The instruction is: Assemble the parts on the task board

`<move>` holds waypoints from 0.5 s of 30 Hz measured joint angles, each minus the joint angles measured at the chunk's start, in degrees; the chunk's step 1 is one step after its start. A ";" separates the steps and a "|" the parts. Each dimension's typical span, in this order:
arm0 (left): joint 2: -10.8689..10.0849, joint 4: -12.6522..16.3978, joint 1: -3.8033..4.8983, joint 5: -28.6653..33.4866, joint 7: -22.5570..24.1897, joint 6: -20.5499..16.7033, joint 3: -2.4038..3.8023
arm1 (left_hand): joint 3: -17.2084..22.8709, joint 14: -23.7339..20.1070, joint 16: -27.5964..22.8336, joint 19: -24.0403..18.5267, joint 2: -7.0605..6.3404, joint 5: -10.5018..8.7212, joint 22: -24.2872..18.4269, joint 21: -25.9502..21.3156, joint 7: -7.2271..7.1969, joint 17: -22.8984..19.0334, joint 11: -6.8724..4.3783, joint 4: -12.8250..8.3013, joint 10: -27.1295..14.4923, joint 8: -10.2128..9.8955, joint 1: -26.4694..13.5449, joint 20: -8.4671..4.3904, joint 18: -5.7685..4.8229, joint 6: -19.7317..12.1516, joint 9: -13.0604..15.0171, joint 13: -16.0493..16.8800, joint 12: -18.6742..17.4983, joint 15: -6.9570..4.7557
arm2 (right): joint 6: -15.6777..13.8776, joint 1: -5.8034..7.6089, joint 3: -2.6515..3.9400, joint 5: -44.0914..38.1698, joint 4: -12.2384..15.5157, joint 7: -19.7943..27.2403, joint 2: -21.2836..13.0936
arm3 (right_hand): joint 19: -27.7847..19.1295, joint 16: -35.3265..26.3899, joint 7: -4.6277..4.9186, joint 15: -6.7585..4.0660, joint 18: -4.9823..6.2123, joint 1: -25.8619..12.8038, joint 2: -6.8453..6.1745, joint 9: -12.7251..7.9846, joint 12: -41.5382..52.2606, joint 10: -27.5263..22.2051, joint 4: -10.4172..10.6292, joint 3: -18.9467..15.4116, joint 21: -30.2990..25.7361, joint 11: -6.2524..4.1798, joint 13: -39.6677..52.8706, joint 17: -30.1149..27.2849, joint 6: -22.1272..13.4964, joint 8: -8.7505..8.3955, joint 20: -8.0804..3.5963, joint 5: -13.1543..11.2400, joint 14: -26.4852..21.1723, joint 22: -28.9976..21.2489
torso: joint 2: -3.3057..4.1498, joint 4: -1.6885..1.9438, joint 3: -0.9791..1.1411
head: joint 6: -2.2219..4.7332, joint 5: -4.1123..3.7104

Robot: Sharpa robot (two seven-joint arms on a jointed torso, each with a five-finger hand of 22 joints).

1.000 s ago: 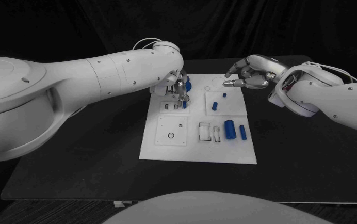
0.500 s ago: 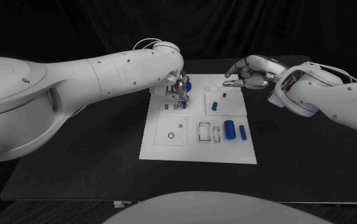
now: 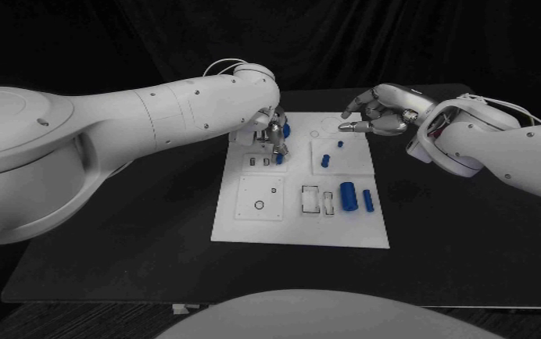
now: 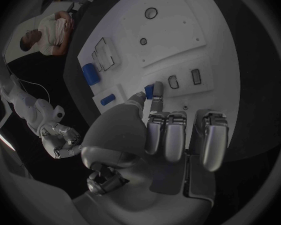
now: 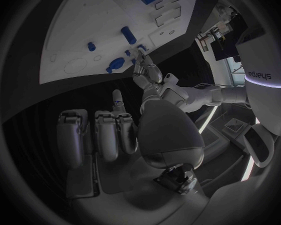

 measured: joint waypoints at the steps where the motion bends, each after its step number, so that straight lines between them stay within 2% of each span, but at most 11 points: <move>1: 0.02 -0.01 -0.01 0.00 0.02 0.00 0.00 | 0.06 -0.07 0.00 0.00 0.00 0.00 0.00 0.00 0.00 0.00 0.00 -0.06 0.00 0.04 0.00 0.00 0.00 0.00 0.07 0.00 0.00 -0.07 | 0.02 0.00 0.00 0.00 -0.01 -0.01 0.00 | 0.00 0.00 0.00 0.00 0.00 0.00 0.00 0.00 0.00 0.00 0.00 0.00 0.00 0.00 0.00 0.00 0.00 0.00 0.00 0.00 0.00 0.00 | 0.00 0.00 0.00 | 0.00 0.00; 9: 0.03 -0.10 -0.06 0.01 0.09 -0.02 0.00 | 2.35 0.13 0.00 0.00 -0.99 1.14 0.00 0.00 -0.21 0.00 -0.11 -1.88 0.12 0.58 0.99 -0.41 0.00 -0.22 2.01 0.00 0.00 -0.28 | 0.17 -0.03 0.00 0.00 -0.04 -0.09 0.01 | 0.00 0.00 0.00 0.00 0.00 -0.29 0.29 0.00 0.00 0.20 0.00 0.00 0.00 0.20 0.00 0.00 0.00 0.00 0.00 0.00 0.00 -0.01 | 0.01 -0.01 0.01 | 0.00 0.05; 12: 0.02 -0.10 -0.07 0.01 0.11 -0.03 0.01 | 3.67 0.13 0.00 0.00 -1.52 2.21 0.00 0.00 -0.35 0.00 -0.26 -3.19 0.14 0.79 1.52 -0.41 0.00 -0.36 2.97 0.00 0.00 -0.28 | 0.22 -0.04 0.00 0.00 -0.09 -0.12 0.01 | 0.00 0.00 0.00 0.00 0.00 -0.30 0.30 0.00 0.00 0.20 0.00 0.00 0.00 0.20 -0.01 0.00 0.00 0.00 0.00 0.00 0.00 -0.01 | 0.01 -0.01 0.01 | 0.00 0.10; 15: 0.01 -0.11 -0.07 0.01 0.13 -0.05 0.01 | 5.30 -0.06 0.00 0.06 -1.97 2.28 0.00 0.00 -0.50 0.00 -0.38 -4.50 0.01 1.01 1.98 -0.47 0.00 -0.53 3.89 0.00 0.00 -0.48 | 0.29 -0.05 0.00 0.00 -0.12 -0.16 0.02 | 0.00 0.00 0.00 0.00 0.00 -0.31 0.31 0.00 0.00 0.20 0.00 0.00 0.00 0.20 -0.01 0.00 0.00 0.00 0.00 0.00 0.00 -0.01 | 0.01 -0.01 0.01 | 0.00 0.15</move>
